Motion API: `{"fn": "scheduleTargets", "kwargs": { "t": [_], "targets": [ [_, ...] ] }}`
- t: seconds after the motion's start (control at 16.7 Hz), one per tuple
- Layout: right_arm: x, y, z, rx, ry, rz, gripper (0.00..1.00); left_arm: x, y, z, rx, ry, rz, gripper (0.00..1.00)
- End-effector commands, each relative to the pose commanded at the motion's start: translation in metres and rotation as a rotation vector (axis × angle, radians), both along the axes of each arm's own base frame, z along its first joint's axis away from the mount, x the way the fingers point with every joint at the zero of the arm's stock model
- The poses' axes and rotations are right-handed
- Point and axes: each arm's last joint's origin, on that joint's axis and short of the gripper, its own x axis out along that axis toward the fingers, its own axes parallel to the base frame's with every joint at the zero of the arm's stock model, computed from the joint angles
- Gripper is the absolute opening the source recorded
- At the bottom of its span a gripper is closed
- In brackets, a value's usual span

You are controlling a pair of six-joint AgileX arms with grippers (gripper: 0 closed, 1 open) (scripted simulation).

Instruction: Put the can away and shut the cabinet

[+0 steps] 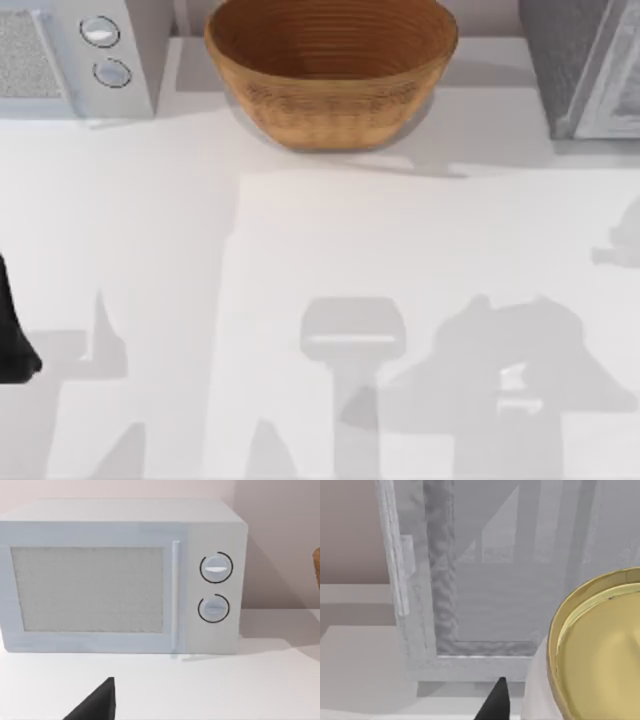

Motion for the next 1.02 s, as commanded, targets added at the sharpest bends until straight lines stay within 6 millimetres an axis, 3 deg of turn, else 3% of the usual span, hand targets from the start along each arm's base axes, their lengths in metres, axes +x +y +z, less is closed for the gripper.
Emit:
{"fn": "scheduleTargets", "kwargs": {
  "t": [0.3, 0.48, 0.78, 1.02],
  "targets": [
    [-0.062, 0.019, -0.004, -0.008, -0.113, 0.005, 0.00, 0.000, 0.000, 0.000, 0.000, 0.000, 0.000, 1.00],
    [-0.092, 0.026, -0.018, -0.005, -0.195, 0.008, 0.00, 0.000, 0.000, 0.000, 0.000, 0.000, 0.000, 1.00],
    [-0.110, 0.031, -0.050, 0.009, -0.224, 0.012, 0.00, 0.000, 0.000, 0.000, 0.000, 0.000, 0.000, 1.00],
    [-0.111, 0.032, -0.056, 0.012, -0.222, 0.013, 0.00, 0.000, 0.000, 0.000, 0.000, 0.000, 0.000, 1.00]
  ]
}}
